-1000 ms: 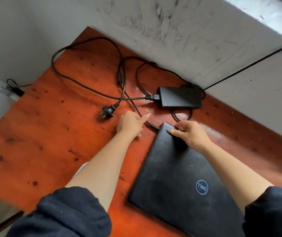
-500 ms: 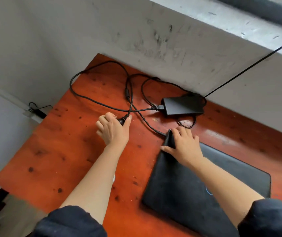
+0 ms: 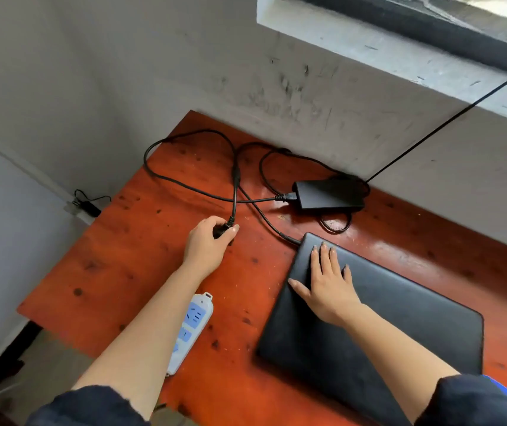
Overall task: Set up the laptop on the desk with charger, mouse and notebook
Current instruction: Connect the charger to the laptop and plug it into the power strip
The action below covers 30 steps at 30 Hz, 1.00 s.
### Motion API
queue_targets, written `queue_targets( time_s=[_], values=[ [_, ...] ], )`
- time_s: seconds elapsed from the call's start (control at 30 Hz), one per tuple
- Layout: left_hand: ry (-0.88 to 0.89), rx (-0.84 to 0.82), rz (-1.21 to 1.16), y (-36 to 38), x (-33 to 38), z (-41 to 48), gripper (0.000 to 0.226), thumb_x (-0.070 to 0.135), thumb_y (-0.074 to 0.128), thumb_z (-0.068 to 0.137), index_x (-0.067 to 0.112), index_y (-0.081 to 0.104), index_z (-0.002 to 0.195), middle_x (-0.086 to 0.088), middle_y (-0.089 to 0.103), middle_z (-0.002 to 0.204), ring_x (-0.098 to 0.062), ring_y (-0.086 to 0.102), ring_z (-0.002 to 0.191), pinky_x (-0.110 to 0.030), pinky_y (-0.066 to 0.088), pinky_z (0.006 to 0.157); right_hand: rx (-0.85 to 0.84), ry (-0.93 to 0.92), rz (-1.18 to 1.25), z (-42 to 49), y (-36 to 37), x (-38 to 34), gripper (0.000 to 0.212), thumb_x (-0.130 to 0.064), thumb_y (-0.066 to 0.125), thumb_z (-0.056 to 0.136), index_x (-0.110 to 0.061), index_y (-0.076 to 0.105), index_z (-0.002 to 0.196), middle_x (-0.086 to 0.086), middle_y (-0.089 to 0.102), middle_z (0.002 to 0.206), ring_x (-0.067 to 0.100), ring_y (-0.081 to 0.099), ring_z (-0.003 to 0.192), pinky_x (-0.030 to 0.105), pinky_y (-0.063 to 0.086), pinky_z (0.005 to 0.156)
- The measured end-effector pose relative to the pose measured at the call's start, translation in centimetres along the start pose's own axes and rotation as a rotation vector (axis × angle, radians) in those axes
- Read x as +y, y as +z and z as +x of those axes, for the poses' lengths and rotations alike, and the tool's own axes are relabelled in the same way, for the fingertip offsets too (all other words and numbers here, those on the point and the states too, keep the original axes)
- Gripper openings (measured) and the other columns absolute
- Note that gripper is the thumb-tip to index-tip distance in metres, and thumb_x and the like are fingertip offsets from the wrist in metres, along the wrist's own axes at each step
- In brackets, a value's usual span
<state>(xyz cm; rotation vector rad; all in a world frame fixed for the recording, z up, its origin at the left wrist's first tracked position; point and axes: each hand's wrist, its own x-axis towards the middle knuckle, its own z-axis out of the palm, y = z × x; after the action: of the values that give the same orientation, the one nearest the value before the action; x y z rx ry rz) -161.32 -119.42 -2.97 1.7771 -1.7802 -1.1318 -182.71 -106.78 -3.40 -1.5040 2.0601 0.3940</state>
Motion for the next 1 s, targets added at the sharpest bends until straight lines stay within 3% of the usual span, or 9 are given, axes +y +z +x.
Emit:
queue_targets(
  time_s=[0.1, 0.17, 0.23, 0.3, 0.43, 0.53, 0.73, 0.9, 1.0],
  values=[
    [-0.017, -0.061, -0.189, -1.8, -0.2, -3.8, 0.019, 0.034, 0.072, 0.083, 0.018, 0.070, 0.093, 0.002, 0.072, 0.089, -0.017, 0.068, 0.085, -0.034, 0.054, 0.080, 0.075, 0.008, 0.160, -0.1, -1.4, -2.4, 0.071, -0.056, 0.028, 0.098, -0.007, 0.024, 0.150, 0.015, 0.014, 0.160, 0.029, 0.007, 0.149, 0.054, 0.015, 0.116],
    [-0.028, -0.076, -0.226, -2.3, -0.2, -5.8, 0.017, 0.031, 0.076, 0.080, 0.018, 0.072, 0.091, 0.000, 0.073, 0.088, -0.018, 0.069, 0.084, -0.033, 0.055, 0.079, 0.171, -0.085, 0.401, -0.4, -3.2, -4.6, 0.053, -0.054, 0.034, 0.098, -0.012, 0.063, 0.110, 0.011, 0.056, 0.128, 0.031, 0.046, 0.125, 0.047, 0.038, 0.100],
    [-0.037, -0.036, -0.224, -2.6, -0.4, -8.1, 0.018, 0.031, 0.078, 0.077, 0.020, 0.072, 0.089, -0.002, 0.071, 0.092, -0.018, 0.068, 0.085, -0.031, 0.054, 0.077, 0.136, -0.171, 0.742, -1.2, -4.8, -7.3, 0.062, -0.058, 0.041, 0.093, -0.002, 0.065, 0.080, 0.014, 0.069, 0.091, 0.035, 0.060, 0.090, 0.042, 0.048, 0.080],
    [-0.032, 0.010, -0.186, -2.4, -0.7, -10.3, 0.018, 0.033, 0.079, 0.076, 0.024, 0.071, 0.090, -0.002, 0.068, 0.094, -0.017, 0.066, 0.087, -0.030, 0.053, 0.077, 0.048, -0.207, 0.942, -1.6, -5.5, -9.2, 0.074, -0.063, 0.051, 0.085, 0.009, 0.066, 0.097, 0.025, 0.069, 0.102, 0.042, 0.062, 0.096, 0.042, 0.052, 0.078],
    [-0.033, 0.121, -0.156, -2.1, -1.4, -15.0, 0.025, 0.034, 0.078, 0.076, 0.022, 0.073, 0.097, 0.001, 0.065, 0.093, -0.014, 0.063, 0.089, -0.032, 0.051, 0.082, -0.145, -0.298, 0.908, -3.4, -4.8, -11.1, 0.029, -0.035, 0.068, 0.086, -0.007, 0.068, 0.079, 0.008, 0.065, 0.083, 0.020, 0.059, 0.073, 0.028, 0.042, 0.058],
    [-0.028, 0.150, -0.129, -2.1, -2.2, -17.1, 0.040, 0.036, 0.079, 0.074, 0.020, 0.070, 0.110, 0.005, 0.067, 0.100, -0.010, 0.063, 0.095, -0.022, 0.049, 0.083, -0.283, -0.333, 0.868, -4.1, -3.4, -11.7, 0.023, -0.028, 0.068, 0.087, -0.008, 0.063, 0.076, 0.011, 0.065, 0.082, 0.019, 0.059, 0.067, 0.026, 0.040, 0.051],
    [-0.060, 0.235, -0.058, -3.2, -5.6, -19.3, 0.044, 0.028, 0.082, 0.072, 0.019, 0.068, 0.113, 0.009, 0.062, 0.104, -0.014, 0.059, 0.102, -0.018, 0.038, 0.079, -0.041, -0.279, 0.826, -3.8, -1.9, -12.5, 0.028, -0.024, 0.061, 0.094, 0.001, 0.063, 0.083, 0.013, 0.068, 0.067, 0.019, 0.063, 0.055, 0.043, 0.058, 0.076],
    [-0.188, 0.221, 0.097, -2.9, -9.6, -19.3, 0.063, 0.034, 0.073, 0.081, 0.008, 0.052, 0.135, -0.005, 0.050, 0.141, -0.024, 0.037, 0.134, -0.031, 0.028, 0.108, 0.023, -0.267, 0.903, -3.3, -1.0, -14.1, 0.026, -0.025, 0.060, 0.094, -0.004, 0.062, 0.079, 0.008, 0.066, 0.064, 0.022, 0.064, 0.062, 0.047, 0.058, 0.080],
    [-0.202, 0.146, 0.126, -1.9, -11.2, -18.7, 0.052, 0.041, 0.073, 0.076, 0.017, 0.060, 0.120, -0.004, 0.061, 0.126, -0.027, 0.046, 0.126, -0.033, 0.035, 0.104, 0.068, -0.256, 0.855, -3.2, 0.1, -15.3, 0.024, -0.024, 0.061, 0.093, -0.006, 0.061, 0.078, 0.007, 0.066, 0.066, 0.019, 0.064, 0.062, 0.049, 0.058, 0.080]
  ],
)
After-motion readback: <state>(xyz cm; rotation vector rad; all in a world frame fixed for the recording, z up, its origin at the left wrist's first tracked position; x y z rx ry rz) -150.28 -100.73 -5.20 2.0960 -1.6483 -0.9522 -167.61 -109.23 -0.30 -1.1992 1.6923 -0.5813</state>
